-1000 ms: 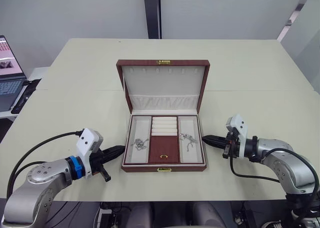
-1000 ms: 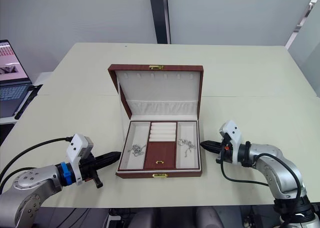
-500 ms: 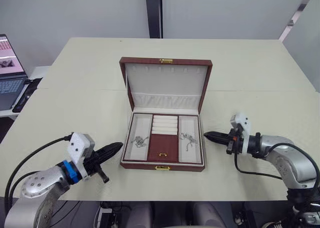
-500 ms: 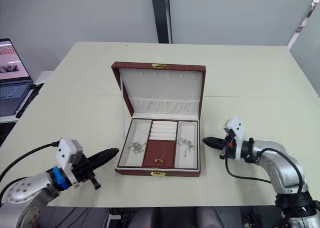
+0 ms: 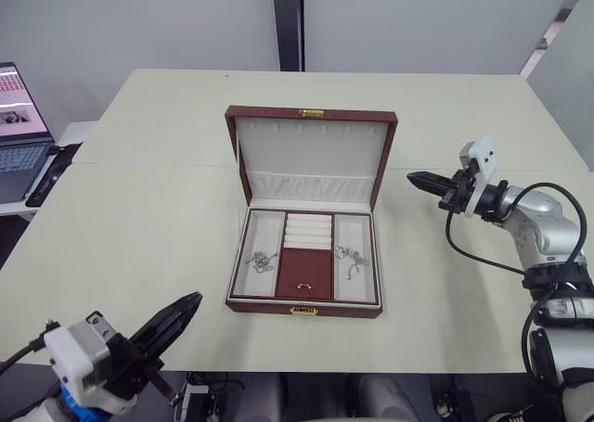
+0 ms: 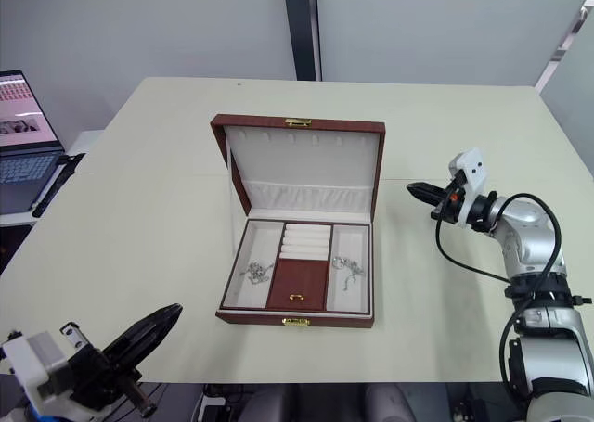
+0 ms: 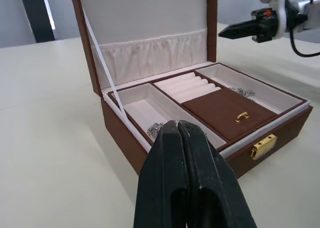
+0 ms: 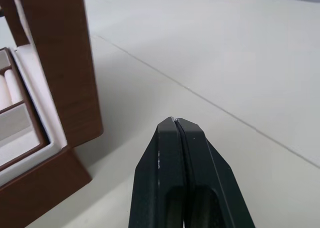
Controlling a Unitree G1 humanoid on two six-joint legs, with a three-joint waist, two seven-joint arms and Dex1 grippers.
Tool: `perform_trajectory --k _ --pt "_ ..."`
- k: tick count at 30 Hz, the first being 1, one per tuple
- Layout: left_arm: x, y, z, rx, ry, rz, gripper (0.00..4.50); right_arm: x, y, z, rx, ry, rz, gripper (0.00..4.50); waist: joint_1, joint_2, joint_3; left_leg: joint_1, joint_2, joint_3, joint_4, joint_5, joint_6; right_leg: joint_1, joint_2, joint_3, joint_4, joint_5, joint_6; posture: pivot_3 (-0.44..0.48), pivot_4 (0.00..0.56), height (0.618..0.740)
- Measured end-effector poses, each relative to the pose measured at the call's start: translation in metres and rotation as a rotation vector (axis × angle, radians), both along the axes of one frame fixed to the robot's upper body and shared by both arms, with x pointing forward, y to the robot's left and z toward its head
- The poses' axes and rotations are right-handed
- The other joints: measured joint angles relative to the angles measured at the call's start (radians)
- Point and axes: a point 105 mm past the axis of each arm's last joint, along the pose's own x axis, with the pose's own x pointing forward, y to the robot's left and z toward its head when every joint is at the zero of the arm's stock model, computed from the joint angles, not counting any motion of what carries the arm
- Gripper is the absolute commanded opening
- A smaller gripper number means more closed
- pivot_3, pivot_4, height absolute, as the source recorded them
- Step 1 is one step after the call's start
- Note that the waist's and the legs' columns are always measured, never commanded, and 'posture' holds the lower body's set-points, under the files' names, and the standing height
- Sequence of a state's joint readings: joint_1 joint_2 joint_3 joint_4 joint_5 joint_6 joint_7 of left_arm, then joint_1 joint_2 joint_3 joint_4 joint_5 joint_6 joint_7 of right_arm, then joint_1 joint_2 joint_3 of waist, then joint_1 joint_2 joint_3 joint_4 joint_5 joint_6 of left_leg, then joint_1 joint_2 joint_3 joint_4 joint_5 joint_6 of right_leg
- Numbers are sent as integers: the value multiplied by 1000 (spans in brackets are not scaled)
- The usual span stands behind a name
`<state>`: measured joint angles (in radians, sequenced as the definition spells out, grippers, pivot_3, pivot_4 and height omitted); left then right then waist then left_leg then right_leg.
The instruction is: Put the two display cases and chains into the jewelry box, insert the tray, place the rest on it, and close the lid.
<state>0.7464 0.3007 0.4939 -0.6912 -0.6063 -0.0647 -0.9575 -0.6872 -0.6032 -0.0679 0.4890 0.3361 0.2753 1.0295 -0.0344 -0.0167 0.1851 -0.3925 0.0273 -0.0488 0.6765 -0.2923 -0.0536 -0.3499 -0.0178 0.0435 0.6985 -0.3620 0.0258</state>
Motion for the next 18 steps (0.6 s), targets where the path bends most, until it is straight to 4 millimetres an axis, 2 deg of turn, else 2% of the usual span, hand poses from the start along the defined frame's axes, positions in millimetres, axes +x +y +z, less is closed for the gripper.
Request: perform_trajectory --k 6,11,18 --pt "-5 -22 14 -20 -80 27 0 26 16 12 38 -52 -3 14 -8 0 0 0 1 1 0 0 1 -1 1 1 0 1 0 0 150 740" --pt "-3 -29 19 1 -95 42 0 42 30 28 60 -98 -4 14 -15 0 1 -1 0 1 0 0 1 -1 0 1 -1 1 0 0 150 740" --pt "-1 -42 26 -1 -106 25 0 48 53 42 90 -120 66 14 -19 1 1 -1 1 0 0 0 1 -1 0 1 0 1 0 0 150 740"
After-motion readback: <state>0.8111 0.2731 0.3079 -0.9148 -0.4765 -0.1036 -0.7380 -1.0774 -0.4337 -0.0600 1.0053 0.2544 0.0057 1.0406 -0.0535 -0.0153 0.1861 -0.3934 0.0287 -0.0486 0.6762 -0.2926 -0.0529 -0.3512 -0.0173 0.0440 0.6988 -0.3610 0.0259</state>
